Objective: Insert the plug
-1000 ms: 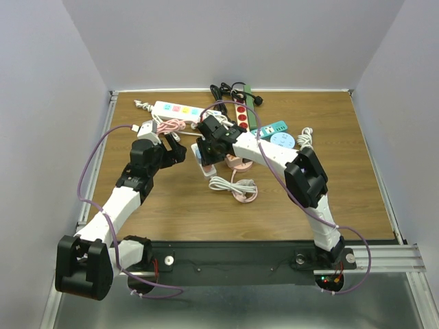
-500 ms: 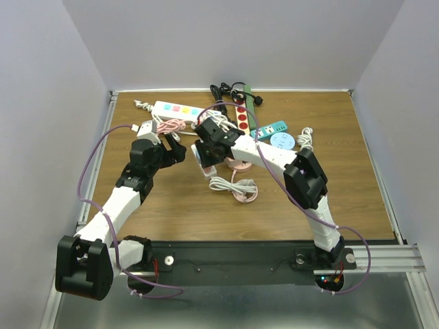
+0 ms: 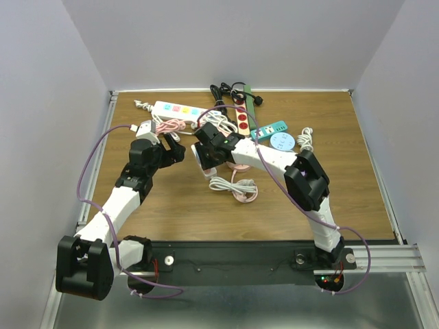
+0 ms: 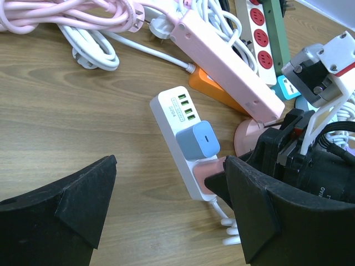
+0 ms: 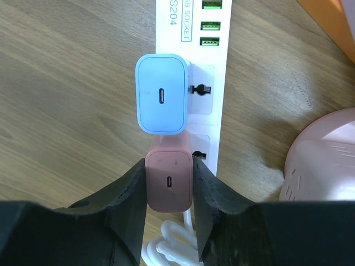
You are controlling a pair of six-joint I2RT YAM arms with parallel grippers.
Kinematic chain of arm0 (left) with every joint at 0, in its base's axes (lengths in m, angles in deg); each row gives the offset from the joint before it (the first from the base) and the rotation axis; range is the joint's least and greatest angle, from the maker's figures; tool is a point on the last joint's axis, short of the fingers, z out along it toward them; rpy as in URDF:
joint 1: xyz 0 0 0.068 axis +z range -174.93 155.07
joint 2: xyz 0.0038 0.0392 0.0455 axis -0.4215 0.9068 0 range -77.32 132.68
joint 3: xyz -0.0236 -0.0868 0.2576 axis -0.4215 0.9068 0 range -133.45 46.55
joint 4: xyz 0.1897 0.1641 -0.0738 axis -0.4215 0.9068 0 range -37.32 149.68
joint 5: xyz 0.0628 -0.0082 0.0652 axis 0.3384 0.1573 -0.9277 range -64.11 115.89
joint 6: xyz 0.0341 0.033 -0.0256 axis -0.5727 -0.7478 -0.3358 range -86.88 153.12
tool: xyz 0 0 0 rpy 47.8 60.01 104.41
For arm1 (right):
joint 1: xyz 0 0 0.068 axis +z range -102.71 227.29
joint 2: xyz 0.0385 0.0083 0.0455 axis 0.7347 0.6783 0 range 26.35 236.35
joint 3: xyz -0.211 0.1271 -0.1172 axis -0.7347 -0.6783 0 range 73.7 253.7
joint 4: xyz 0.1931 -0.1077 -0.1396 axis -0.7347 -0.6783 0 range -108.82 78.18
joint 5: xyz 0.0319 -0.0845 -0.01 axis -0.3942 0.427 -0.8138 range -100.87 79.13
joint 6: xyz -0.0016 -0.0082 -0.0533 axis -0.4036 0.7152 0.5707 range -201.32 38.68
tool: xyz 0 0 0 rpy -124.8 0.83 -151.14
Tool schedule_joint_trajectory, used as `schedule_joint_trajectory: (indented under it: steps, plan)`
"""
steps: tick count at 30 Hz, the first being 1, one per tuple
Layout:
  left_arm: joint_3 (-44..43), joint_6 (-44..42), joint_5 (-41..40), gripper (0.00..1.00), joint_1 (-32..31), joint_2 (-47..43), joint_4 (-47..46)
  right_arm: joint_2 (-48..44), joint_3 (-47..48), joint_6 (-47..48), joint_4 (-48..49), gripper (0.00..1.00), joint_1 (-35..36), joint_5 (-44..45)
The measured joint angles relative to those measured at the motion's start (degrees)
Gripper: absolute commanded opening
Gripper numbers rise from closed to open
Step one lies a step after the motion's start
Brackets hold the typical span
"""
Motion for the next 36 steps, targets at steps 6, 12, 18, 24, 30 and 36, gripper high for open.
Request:
schedule_joint_trajectory:
  steps: [6, 12, 18, 24, 30, 36]
  plan:
    - [0.0, 0.0, 0.0, 0.9, 0.1, 0.0, 0.0, 0.5, 0.6, 0.3, 0.2, 0.0, 0.5, 0.4]
    - [0.0, 0.0, 0.0, 0.9, 0.3, 0.0, 0.0, 1.4, 1.9, 0.9, 0.0, 0.01, 0.9, 1.1]
    - [0.0, 0.0, 0.0, 0.9, 0.4, 0.0, 0.0, 1.3, 0.9, 0.8, 0.8, 0.01, 1.9, 3.8]
    - [0.0, 0.0, 0.1, 0.9, 0.4, 0.0, 0.0, 0.8, -1.1, 0.6, 2.3, 0.0, 3.2, 7.1]
    - [0.0, 0.0, 0.4, 0.9, 0.4, 0.0, 0.0, 1.5, 0.0, 0.0, 2.2, 0.0, 3.3, 7.3]
    - [0.0, 0.0, 0.4, 0.9, 0.4, 0.0, 0.0, 1.8, 1.3, 0.0, 1.2, 0.25, 3.3, 7.2]
